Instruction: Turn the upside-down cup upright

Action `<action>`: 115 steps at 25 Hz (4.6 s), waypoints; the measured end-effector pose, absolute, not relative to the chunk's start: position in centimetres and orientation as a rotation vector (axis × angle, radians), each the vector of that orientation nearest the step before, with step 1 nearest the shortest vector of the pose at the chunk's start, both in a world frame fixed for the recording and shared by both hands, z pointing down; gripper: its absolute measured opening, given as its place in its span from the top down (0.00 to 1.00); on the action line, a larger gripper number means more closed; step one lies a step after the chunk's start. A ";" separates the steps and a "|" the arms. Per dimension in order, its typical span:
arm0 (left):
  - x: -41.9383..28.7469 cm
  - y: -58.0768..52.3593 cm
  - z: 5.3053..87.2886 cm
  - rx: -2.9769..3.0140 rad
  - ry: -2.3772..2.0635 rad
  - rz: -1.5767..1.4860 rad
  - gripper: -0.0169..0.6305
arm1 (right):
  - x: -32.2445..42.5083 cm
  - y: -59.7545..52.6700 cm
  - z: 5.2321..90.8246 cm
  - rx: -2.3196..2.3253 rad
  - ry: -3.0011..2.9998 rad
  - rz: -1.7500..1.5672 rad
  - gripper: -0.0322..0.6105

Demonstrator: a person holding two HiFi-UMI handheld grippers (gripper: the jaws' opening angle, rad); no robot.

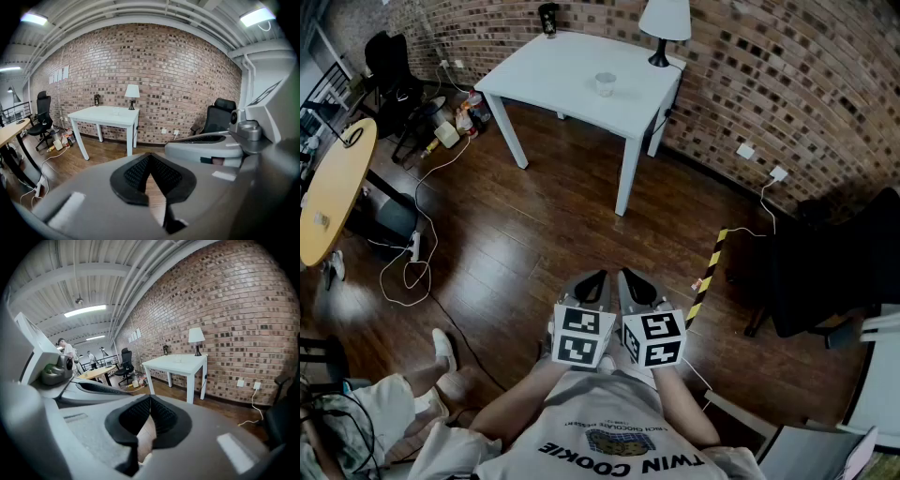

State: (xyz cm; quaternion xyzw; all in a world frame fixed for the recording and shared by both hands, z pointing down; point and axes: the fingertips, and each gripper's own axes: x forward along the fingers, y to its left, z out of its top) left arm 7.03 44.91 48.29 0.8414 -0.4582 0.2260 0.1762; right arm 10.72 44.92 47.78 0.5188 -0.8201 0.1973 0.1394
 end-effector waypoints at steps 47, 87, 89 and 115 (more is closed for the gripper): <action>0.7 -2.0 48.5 2.314 -1.355 0.586 0.97 | 4.2 -3.8 47.0 1.287 -2.380 0.312 0.92; -0.9 -21.6 50.5 2.312 -1.273 0.564 0.97 | 5.5 -23.4 54.3 1.033 -2.188 0.542 0.91; -0.5 -21.8 50.5 2.325 -1.258 0.570 0.97 | 5.9 -23.7 53.8 1.091 -2.261 0.719 0.91; 0.8 -21.5 51.5 2.326 -1.200 0.608 0.97 | 11.1 -23.3 57.4 1.414 -2.340 1.956 0.86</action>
